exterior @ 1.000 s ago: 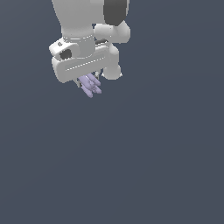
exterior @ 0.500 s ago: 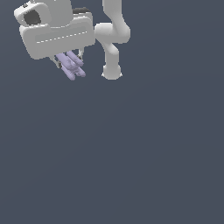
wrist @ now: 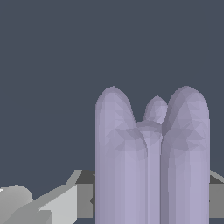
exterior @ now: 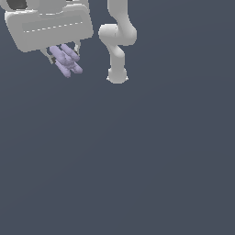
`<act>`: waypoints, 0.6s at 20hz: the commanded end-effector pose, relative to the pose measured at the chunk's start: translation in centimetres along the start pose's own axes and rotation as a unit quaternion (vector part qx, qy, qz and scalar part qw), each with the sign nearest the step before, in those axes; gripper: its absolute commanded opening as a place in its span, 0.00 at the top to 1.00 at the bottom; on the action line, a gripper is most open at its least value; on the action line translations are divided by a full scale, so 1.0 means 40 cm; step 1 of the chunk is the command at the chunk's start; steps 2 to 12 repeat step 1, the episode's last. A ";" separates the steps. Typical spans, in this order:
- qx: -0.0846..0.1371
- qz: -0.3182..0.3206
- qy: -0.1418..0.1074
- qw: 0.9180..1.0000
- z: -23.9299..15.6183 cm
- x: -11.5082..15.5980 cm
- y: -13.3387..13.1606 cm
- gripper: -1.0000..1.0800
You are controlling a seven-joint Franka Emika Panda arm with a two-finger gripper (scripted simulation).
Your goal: Pick up the object and move it to a goal position.
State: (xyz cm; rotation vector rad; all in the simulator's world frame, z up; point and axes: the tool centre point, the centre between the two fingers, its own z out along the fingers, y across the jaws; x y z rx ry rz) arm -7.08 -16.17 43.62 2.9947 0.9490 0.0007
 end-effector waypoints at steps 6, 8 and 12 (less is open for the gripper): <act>0.000 0.000 0.000 1.000 -0.002 0.001 0.001 1.00; 0.000 0.000 0.000 1.000 -0.002 0.001 0.001 1.00; 0.000 0.000 0.000 1.000 -0.002 0.001 0.001 1.00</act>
